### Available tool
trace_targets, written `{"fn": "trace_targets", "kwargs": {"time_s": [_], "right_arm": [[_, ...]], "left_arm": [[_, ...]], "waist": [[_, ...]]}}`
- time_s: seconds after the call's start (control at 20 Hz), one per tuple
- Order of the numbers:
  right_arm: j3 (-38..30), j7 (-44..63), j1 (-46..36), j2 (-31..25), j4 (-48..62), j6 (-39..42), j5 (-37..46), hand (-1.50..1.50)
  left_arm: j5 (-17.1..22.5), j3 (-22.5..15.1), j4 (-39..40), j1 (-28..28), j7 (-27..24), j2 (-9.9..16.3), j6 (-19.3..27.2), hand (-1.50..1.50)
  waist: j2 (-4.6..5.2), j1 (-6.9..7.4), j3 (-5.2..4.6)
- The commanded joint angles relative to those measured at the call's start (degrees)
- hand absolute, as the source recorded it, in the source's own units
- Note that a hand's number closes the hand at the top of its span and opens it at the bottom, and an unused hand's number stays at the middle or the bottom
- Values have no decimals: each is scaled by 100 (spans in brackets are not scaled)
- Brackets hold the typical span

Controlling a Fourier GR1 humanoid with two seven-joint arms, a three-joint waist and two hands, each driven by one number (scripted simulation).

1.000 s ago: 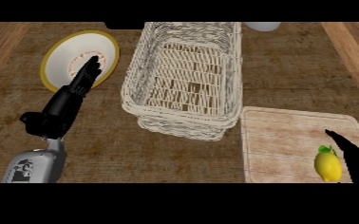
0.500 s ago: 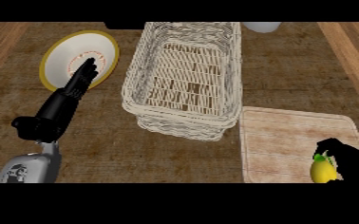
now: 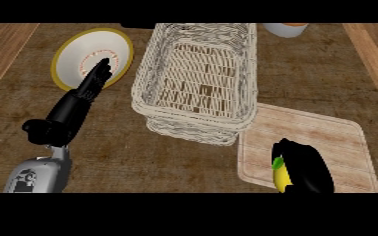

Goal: Pick the lemon from the cutting board and place it in the basket

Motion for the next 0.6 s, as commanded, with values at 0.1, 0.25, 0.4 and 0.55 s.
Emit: {"fn": "trace_targets", "kwargs": {"time_s": [0.1, 0.25, 0.4, 0.55], "right_arm": [[2410, 941, -573, 847, 90, -248, 294, 150], [3290, 1812, -712, 861, 73, -820, -233, 150], [4053, 2313, -723, 868, -90, -1602, -953, 150], [4525, 2614, -1019, 871, -572, -2612, -1143, 150]], "left_arm": [[9, -162, 74, -187, 16, -79, -102, 0], [12, -93, 17, -123, 14, -10, -101, 0], [7, 13, 218, -210, -69, -37, -10, 0], [16, -47, 162, -142, -50, -37, -72, 0]], "waist": [[49, 251, 134], [28, 232, 150], [70, 115, 152], [30, 107, 155]]}}
